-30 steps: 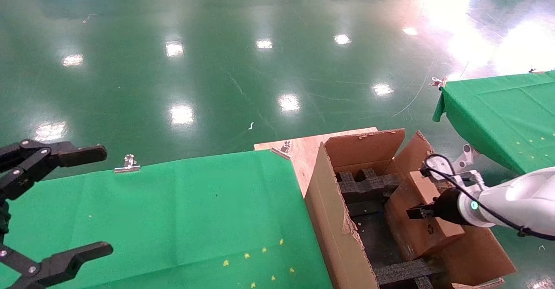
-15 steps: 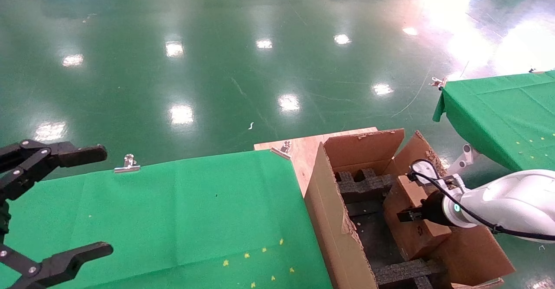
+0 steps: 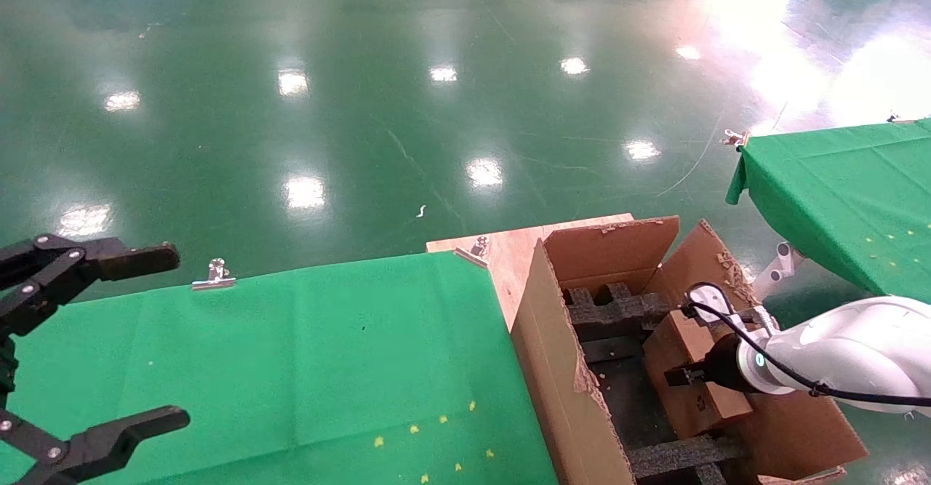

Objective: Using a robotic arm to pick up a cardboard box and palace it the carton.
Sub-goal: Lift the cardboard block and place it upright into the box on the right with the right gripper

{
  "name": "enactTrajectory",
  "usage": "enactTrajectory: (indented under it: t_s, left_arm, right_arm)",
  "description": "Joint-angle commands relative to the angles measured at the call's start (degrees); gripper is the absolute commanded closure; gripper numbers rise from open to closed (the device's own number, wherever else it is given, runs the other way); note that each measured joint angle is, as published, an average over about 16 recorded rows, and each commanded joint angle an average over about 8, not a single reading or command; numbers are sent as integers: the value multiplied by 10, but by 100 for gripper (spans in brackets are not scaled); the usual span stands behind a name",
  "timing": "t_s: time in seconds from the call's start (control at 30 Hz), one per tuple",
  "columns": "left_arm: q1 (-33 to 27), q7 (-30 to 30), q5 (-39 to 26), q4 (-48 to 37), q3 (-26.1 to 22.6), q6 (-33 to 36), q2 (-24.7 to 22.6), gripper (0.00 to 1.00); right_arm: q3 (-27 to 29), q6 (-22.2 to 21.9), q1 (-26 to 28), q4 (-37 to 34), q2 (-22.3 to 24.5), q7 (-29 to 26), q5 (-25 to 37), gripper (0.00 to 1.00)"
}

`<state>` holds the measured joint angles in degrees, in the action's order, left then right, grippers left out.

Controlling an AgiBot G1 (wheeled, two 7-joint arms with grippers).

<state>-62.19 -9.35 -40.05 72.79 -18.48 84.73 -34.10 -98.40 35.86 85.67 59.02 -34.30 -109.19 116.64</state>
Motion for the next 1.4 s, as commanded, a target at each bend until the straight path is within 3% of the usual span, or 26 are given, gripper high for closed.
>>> enactTrajectory:
  t_s: [0.03, 0.17, 0.2, 1.03, 1.4]
  left_arm:
    - [0, 0, 0, 0, 0, 0, 0, 0]
    - [0, 0, 0, 0, 0, 0, 0, 0]
    - [0, 0, 0, 0, 0, 0, 0, 0]
    - [0, 0, 0, 0, 0, 0, 0, 0]
    - [0, 0, 0, 0, 0, 0, 0, 0]
  right_arm:
    - [0, -3, -3, -5, -1, 2, -4, 58]
    - [0, -7, -5, -8, -2, 4, -8, 8]
    - [0, -8, -5, -8, -2, 4, -9, 0]
    - [5, 2, 15, 32, 26, 3, -1, 0]
    - [32, 3, 72, 95, 52, -4, 18, 0]
